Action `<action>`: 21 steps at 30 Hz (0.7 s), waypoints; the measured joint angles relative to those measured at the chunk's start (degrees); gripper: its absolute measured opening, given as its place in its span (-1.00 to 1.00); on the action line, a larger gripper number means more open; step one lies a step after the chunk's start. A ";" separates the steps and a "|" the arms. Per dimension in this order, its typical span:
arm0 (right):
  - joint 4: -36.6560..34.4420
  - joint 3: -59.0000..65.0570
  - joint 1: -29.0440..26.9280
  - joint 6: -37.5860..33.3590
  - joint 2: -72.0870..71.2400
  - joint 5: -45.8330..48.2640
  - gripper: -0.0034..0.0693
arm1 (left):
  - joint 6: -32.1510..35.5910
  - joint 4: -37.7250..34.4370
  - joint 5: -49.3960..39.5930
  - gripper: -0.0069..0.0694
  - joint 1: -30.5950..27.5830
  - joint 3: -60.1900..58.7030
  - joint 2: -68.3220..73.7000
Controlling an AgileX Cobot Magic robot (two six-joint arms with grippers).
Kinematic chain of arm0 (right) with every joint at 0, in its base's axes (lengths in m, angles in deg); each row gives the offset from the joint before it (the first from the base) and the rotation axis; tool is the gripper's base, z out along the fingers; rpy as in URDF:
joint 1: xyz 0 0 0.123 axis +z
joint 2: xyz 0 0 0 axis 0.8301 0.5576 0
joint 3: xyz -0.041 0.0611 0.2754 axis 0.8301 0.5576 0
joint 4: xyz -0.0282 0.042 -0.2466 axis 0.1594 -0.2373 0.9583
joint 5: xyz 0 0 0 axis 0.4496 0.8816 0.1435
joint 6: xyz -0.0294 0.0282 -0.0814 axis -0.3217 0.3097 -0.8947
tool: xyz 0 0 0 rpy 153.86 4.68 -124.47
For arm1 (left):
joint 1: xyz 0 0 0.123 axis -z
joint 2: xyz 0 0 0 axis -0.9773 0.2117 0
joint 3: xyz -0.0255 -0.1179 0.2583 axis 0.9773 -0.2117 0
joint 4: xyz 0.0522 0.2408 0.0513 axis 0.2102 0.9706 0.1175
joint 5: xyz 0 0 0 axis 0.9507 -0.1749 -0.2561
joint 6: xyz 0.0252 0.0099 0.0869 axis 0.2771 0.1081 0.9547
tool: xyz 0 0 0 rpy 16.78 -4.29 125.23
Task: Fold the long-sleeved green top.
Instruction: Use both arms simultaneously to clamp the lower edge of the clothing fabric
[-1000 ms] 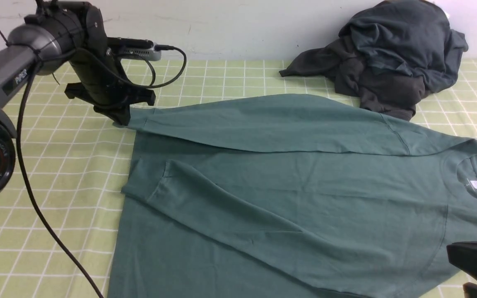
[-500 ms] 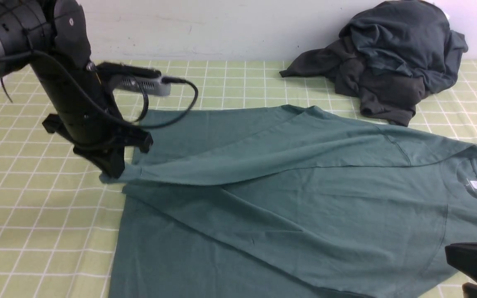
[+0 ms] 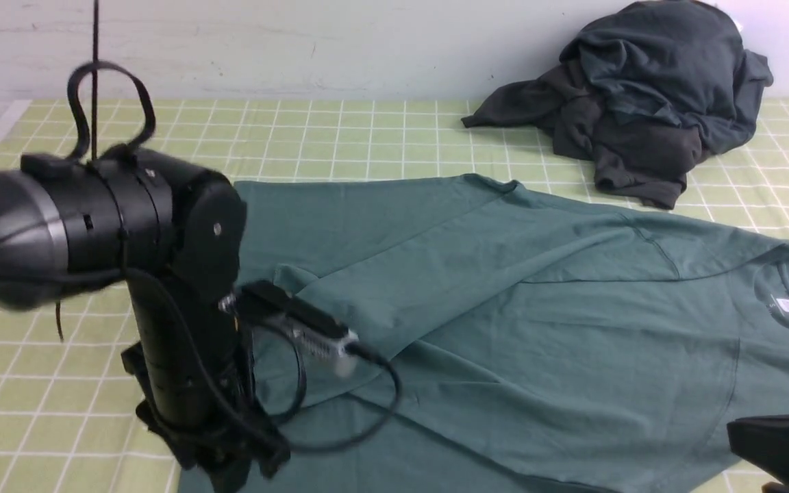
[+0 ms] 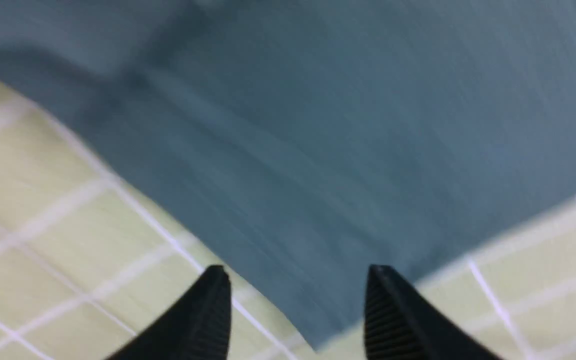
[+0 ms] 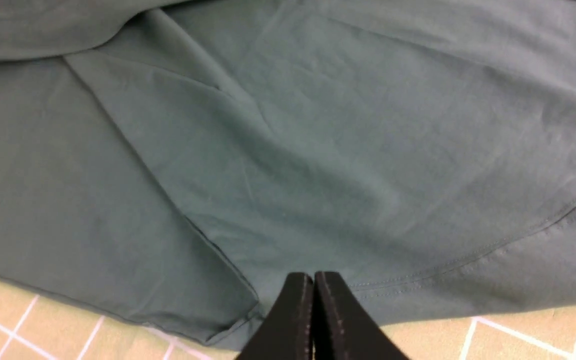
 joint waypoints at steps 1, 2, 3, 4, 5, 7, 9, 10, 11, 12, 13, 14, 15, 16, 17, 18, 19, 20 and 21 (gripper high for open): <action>-0.33 0.00 0.00 -0.65 0.00 0.25 -0.92 | 1.54 0.83 1.16 0.20 2.35 -2.65 -1.18; -0.92 0.00 0.00 -1.34 0.00 0.43 -0.92 | 3.38 1.99 2.99 0.23 4.56 -5.26 -2.16; -1.54 0.00 0.00 -2.16 0.00 0.49 -0.92 | 5.34 3.27 5.13 0.26 6.45 -7.72 -2.87; -2.34 0.00 0.00 -3.03 0.00 0.53 -0.92 | 7.30 4.55 7.41 0.27 7.70 -9.53 -3.20; -2.93 0.00 0.00 -3.74 0.00 0.66 -0.92 | 9.11 5.68 9.69 0.28 8.95 -11.62 -3.36; -4.21 0.00 0.00 -5.21 0.00 0.84 -0.92 | 11.50 7.01 13.12 0.28 10.17 -14.45 -3.41; -5.43 0.00 0.00 -6.62 0.00 1.12 -0.92 | 13.16 8.26 16.32 0.28 10.74 -16.88 -3.05; -5.96 0.00 0.00 -7.49 0.00 1.35 -0.92 | 13.47 8.97 17.72 0.28 10.74 -17.65 -2.72; -6.52 0.00 0.00 -8.05 0.00 1.35 -0.92 | 13.54 9.38 18.28 0.26 10.78 -17.97 -2.41; -6.83 0.00 0.00 -8.49 0.00 1.42 -0.92 | 13.65 9.65 18.61 0.25 10.78 -18.10 -2.42; -7.29 0.00 0.00 -9.05 0.00 1.54 -0.92 | 13.65 9.65 18.76 0.19 10.85 -18.20 -2.33; -7.60 0.00 0.00 -9.57 0.00 1.54 -0.92 | 13.65 9.65 18.76 0.13 10.96 -18.20 -2.27; -7.84 0.00 0.00 -9.84 0.00 1.54 -0.92 | 13.54 9.58 18.76 0.07 10.96 -18.20 -2.26; -8.09 0.00 0.00 -10.02 0.00 1.66 -0.92 | 13.47 9.45 18.76 -0.01 11.03 -18.20 -2.26; -8.21 0.00 0.00 -10.55 0.00 1.91 -0.92 | 13.40 9.17 18.54 -0.14 11.15 -18.14 -2.26; -8.32 0.00 0.00 -10.98 0.00 2.11 -0.92 | 13.18 9.05 18.30 -0.26 11.25 -17.95 -2.26; -8.49 0.00 0.00 -11.29 0.00 2.27 -0.92 | 12.90 9.35 18.30 -0.36 11.24 -17.83 -2.32; -8.70 0.00 0.00 -11.63 0.00 2.40 -0.92 | 12.34 9.99 18.37 -0.49 11.24 -17.61 -2.41; -8.90 0.00 0.00 -12.23 0.00 2.53 -0.92 | 11.48 10.54 18.31 -0.62 11.24 -17.19 -2.60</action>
